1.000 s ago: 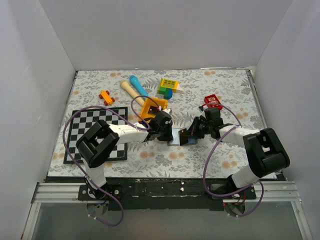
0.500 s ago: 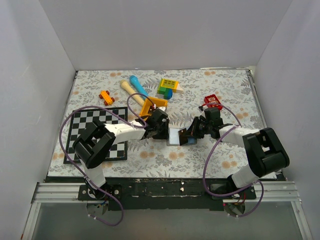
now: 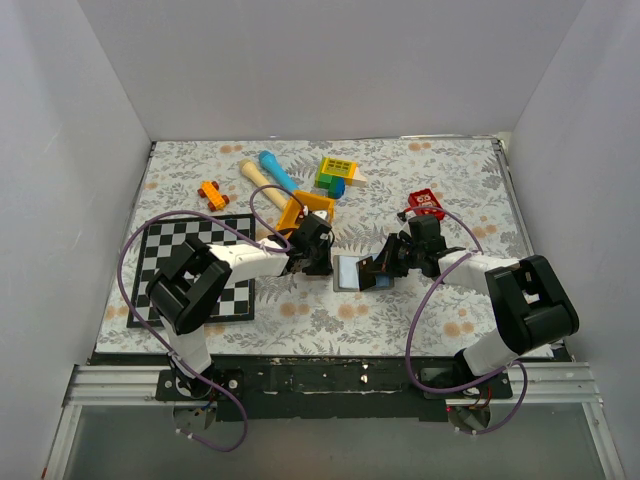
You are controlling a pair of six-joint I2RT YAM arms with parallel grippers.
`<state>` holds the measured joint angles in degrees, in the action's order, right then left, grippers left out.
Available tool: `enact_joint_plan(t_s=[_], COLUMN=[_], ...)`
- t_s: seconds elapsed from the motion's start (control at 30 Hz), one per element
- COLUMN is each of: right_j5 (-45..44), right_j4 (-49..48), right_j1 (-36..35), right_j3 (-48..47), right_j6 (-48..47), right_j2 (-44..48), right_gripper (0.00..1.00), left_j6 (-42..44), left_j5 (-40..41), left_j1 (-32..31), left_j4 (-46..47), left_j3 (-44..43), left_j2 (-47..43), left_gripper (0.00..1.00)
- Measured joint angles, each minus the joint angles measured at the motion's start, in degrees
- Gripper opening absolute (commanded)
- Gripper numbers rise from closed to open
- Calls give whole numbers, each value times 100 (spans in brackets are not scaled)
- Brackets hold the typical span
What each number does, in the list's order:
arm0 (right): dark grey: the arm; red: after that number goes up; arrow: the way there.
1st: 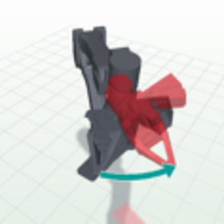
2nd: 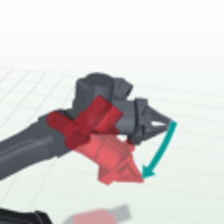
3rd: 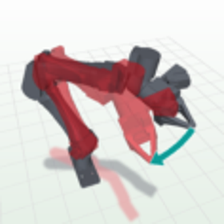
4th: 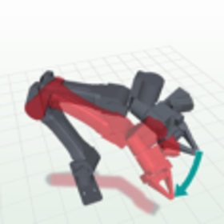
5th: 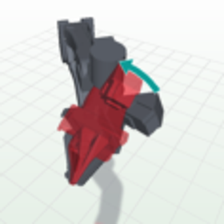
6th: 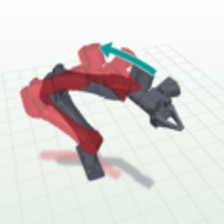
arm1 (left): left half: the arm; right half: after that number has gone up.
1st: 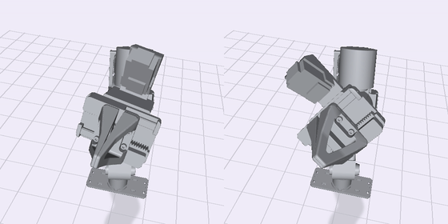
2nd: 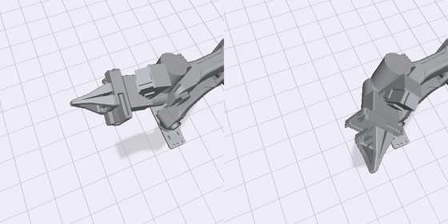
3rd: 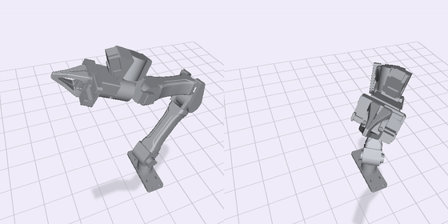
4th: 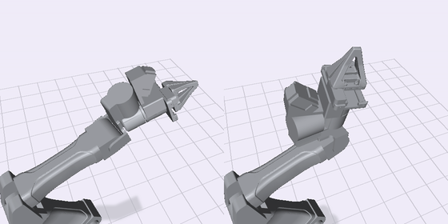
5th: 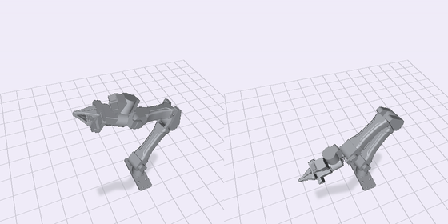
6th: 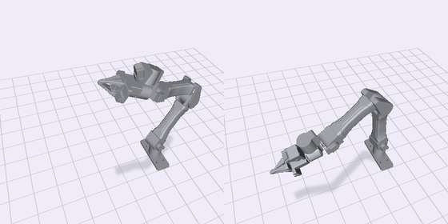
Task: Put the credit cards into the card holder
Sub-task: Insert the credit card into the card holder.
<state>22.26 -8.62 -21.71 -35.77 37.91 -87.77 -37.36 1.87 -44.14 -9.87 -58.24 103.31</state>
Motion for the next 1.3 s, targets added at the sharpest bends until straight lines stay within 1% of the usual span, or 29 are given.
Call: enact_joint_plan(t_s=[0.03,0.2,0.33,0.73,1.03,1.3], right_j5=[2,0,-2,0,0,0], right_j4=[0,-2,-13,-15,-15,-17], right_j1=[0,0,0,0,0,0], right_j3=[0,2,4,4,4,7], right_j6=[0,0,-2,-15,-17,-17], right_j2=[0,0,0,0,0,0], right_gripper=[1,1,1,1,1,1], left_j6=[2,-15,-81,-181,-223,-234], left_j5=[-13,-35,-48,-149,-450,-577], left_j1=[0,0,33,66,70,70], left_j4=[7,4,7,7,114,166], left_j3=[0,0,35,50,50,48], left_j2=[0,-4,-50,-68,-68,-50], left_gripper=[14,23,25,25,22,17])
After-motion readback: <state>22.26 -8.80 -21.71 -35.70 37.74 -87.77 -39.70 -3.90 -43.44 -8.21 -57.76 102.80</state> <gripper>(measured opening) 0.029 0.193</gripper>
